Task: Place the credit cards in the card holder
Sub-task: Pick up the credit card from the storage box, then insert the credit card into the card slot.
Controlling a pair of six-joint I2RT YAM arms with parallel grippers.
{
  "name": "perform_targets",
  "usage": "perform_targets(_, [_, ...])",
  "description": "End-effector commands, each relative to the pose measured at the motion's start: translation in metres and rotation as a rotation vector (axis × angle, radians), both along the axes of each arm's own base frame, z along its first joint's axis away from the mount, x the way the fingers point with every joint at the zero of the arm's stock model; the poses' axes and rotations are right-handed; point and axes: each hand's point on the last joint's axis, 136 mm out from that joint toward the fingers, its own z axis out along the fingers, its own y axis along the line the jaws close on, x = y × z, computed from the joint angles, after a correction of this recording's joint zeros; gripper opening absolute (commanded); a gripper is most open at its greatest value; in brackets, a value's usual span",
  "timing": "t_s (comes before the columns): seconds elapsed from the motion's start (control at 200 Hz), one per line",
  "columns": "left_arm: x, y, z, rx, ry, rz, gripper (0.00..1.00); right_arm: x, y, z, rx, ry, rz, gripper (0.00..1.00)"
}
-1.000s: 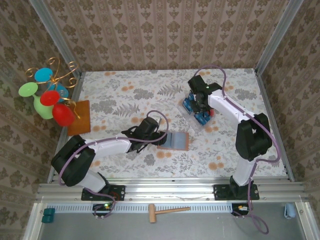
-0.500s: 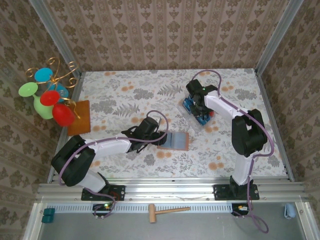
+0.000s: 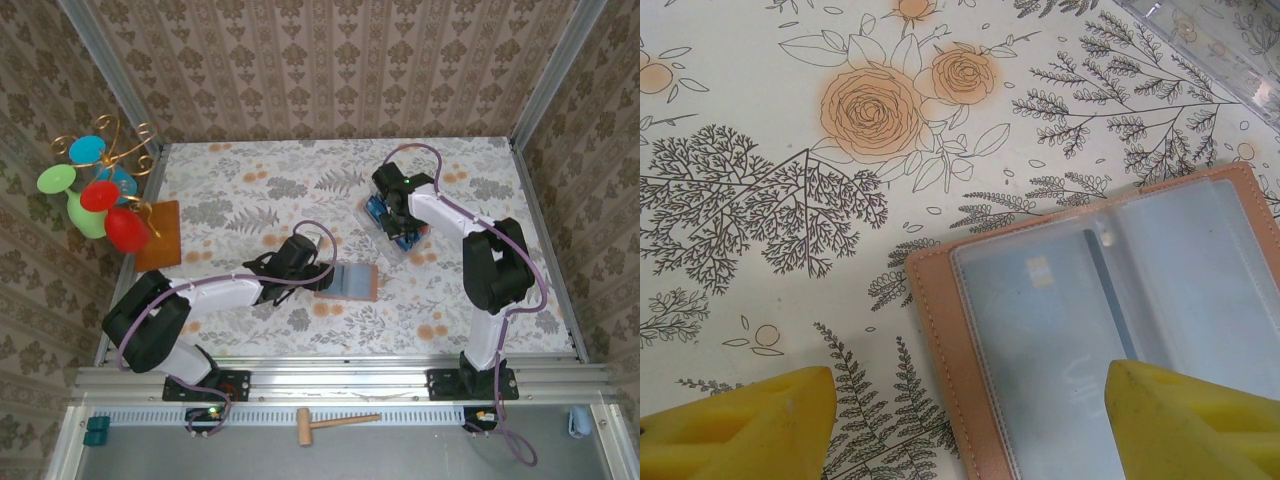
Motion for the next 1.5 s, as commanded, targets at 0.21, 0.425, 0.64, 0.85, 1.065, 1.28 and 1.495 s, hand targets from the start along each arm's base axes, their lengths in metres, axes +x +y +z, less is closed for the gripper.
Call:
perform_targets(0.21, [0.003,-0.001,0.008,-0.011,0.001,0.009,0.73,-0.007,0.010,-0.011,0.074,0.068,0.034,0.05])
perform_targets(0.425, [0.003,-0.002,0.009,-0.012,0.000,0.005,0.73,-0.003,0.021,0.002,0.166,0.080,0.050,0.00])
perform_targets(0.64, [0.003,-0.002,0.011,-0.011,-0.003,0.001,0.73,-0.003,0.028,0.022,0.220,0.070,0.059,0.00])
perform_targets(0.85, [0.005,0.000,0.012,0.004,-0.005,0.003,0.73,-0.006,0.032,0.060,0.273,0.005,0.058,0.00])
perform_targets(1.065, [0.007,0.002,0.009,0.060,-0.006,-0.021,0.73,-0.018,0.052,0.095,0.467,-0.075,0.023,0.00])
perform_targets(1.28, [0.007,0.005,0.003,0.122,-0.008,-0.051,0.73,-0.040,0.081,0.085,0.790,-0.101,-0.097,0.00])
perform_targets(1.495, [0.002,0.008,-0.008,0.211,-0.008,-0.085,0.73,-0.060,0.096,0.048,1.052,-0.116,-0.242,0.00])
